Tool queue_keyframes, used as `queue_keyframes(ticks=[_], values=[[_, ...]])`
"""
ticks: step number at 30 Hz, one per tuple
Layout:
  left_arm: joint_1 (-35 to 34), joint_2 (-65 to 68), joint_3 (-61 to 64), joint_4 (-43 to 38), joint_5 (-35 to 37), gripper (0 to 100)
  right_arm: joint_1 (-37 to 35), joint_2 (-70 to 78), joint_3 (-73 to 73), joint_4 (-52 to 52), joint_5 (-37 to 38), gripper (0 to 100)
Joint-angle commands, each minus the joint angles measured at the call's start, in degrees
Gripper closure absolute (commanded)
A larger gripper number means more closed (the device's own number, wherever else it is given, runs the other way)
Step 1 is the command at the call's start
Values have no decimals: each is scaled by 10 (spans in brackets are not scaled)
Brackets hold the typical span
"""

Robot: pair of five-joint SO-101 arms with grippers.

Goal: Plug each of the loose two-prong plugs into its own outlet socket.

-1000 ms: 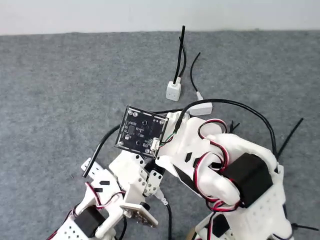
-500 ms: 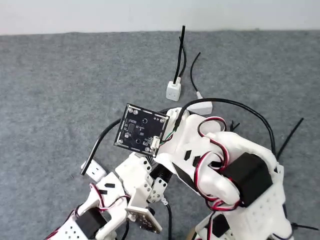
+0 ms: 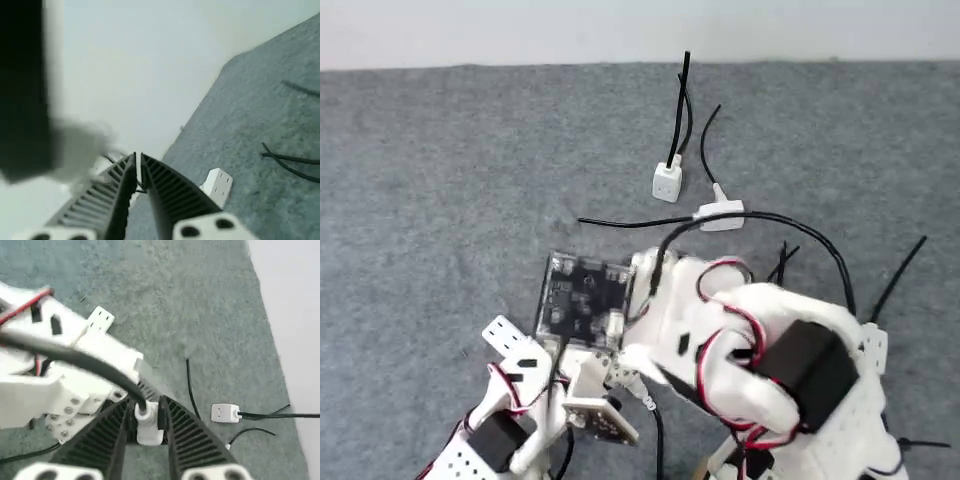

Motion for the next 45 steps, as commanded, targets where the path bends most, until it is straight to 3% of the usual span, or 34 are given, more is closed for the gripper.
queue_keyframes(ticks=[1,9,20,29,34,45], values=[[-7,-11,-33,-22,5,987,-8,-11,-18,7,-9,990],[-41,-11,-50,-20,6,987,43,-13,-19,36,-7,990],[8,-11,-16,-18,7,987,59,-13,-18,-28,10,990],[38,-11,-32,25,4,987,59,38,-19,-83,31,990],[48,-11,-75,91,4,987,59,36,-19,-87,31,990],[2,-11,-115,83,4,987,56,35,-19,-51,26,990]])
